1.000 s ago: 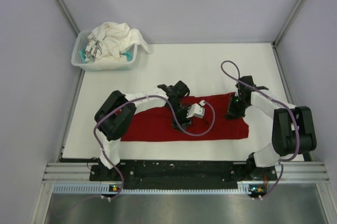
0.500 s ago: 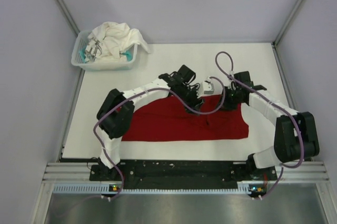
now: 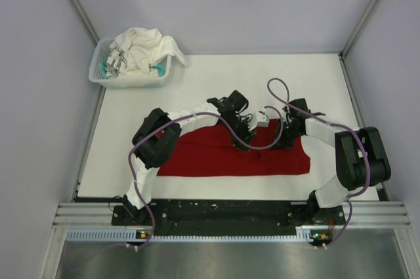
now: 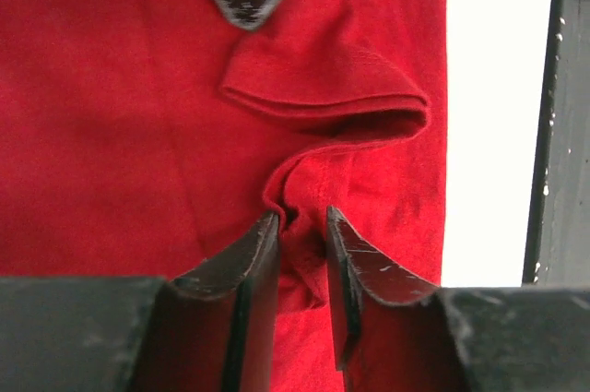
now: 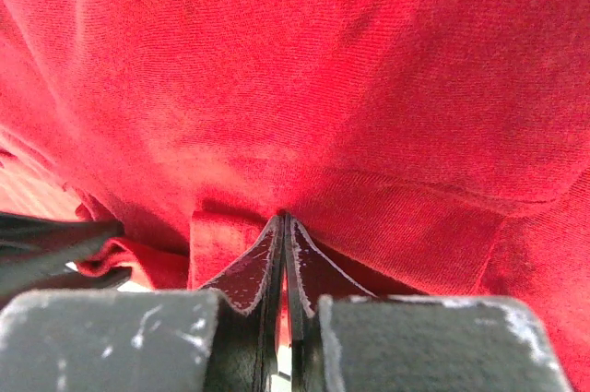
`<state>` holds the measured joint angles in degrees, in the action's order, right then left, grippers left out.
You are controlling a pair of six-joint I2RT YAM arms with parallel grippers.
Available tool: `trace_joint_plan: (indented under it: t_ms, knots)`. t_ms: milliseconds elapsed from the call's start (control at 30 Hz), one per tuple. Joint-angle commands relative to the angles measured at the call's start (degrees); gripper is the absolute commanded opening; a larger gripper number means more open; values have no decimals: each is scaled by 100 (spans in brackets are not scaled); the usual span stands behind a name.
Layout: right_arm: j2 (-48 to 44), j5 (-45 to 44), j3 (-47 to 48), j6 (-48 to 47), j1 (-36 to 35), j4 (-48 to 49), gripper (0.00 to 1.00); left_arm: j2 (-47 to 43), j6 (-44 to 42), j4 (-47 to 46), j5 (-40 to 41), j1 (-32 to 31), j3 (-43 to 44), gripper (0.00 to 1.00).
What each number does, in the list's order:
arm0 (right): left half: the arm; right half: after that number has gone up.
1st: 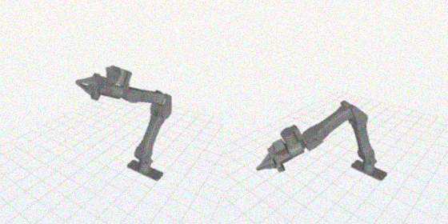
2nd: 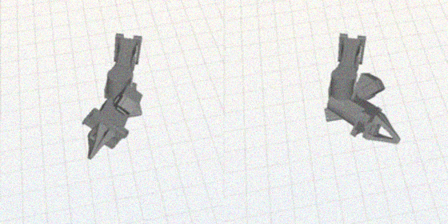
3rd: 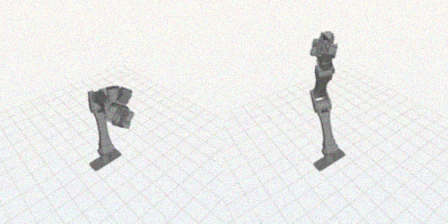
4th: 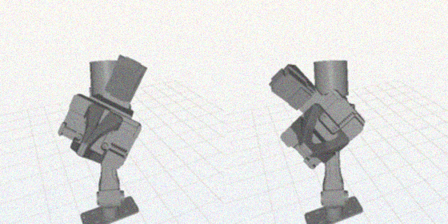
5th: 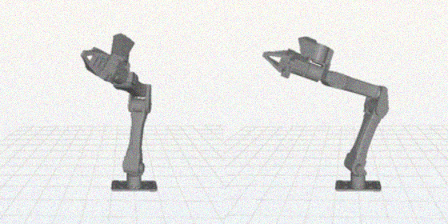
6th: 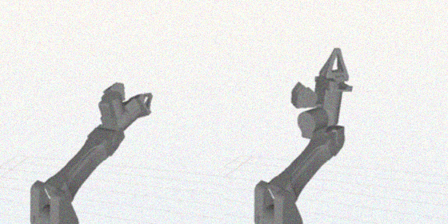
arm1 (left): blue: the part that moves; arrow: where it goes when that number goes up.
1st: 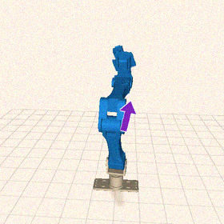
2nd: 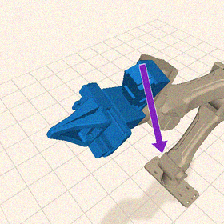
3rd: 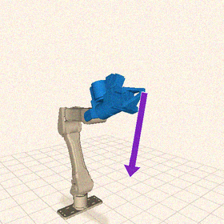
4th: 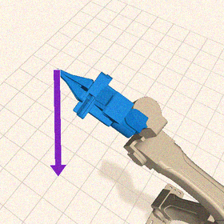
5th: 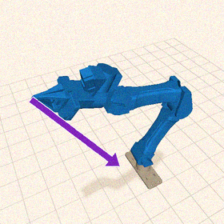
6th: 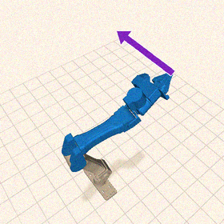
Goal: Fold and stack the t-shirts
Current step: Fold the other side of the tshirt into a rectangle
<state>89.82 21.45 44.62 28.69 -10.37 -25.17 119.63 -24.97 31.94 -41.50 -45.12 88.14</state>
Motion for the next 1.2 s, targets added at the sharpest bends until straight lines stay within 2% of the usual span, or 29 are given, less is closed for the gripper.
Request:
trace_joint_plan:
  t_ms: [0, 100, 167, 233, 333, 433, 500, 567, 600, 700, 767, 867, 933, 1033, 1167]
  knots:
    - [-96, -326, 2, 14, 35, 100, 0, -274, -595, 329, -280, -374, -86, 25]
    - [-175, -273, 152, 67, 70, 82, 0, -309, -1043, 794, -315, -532, -121, 8]
    - [-202, -299, 248, 84, 123, 82, 0, -501, -1351, 918, -333, -568, -331, 5]
    - [-141, -431, 354, 111, 228, 82, 0, -765, -1685, 893, -167, -594, -647, 6]
    - [114, -791, 494, 84, 325, 65, 0, -1012, -2186, 840, 465, -699, -1026, 13]
    - [351, -976, 609, 32, 360, 38, 0, -1012, -2424, 1111, 897, -796, -1010, 30]
    - [352, -1046, 670, -12, 352, -23, 0, -1038, -2486, 1314, 880, -814, -922, 44]
    - [238, -1151, 741, -73, 352, -137, 0, -1117, -2539, 1420, 819, -823, -886, 53]
    - [133, -1204, 767, -117, 352, -181, 0, -1196, -2539, 1463, 775, -823, -869, 62]
    - [-297, -1293, 855, -459, 185, -383, 0, -1451, -2504, 1639, 547, -796, -772, 63]
    - [-561, -1179, 943, -723, -60, -489, 7, -1714, -2469, 1815, 257, -700, -711, 63]
    - [-799, -1038, 1013, -821, -491, -507, 27, -2206, -2162, 1711, 98, -367, -771, 64]
    - [-765, -1309, 1101, -742, -860, -515, 36, -2400, -1881, 1666, 203, -42, -815, 64]
    - [-476, -1863, 1294, -566, -1325, -690, 40, -2602, -1635, 1727, 247, 686, -956, 64]
    - [157, -2837, 1803, -443, -1880, -1348, 41, -2840, -1204, 1562, 764, 1933, -1333, 64]
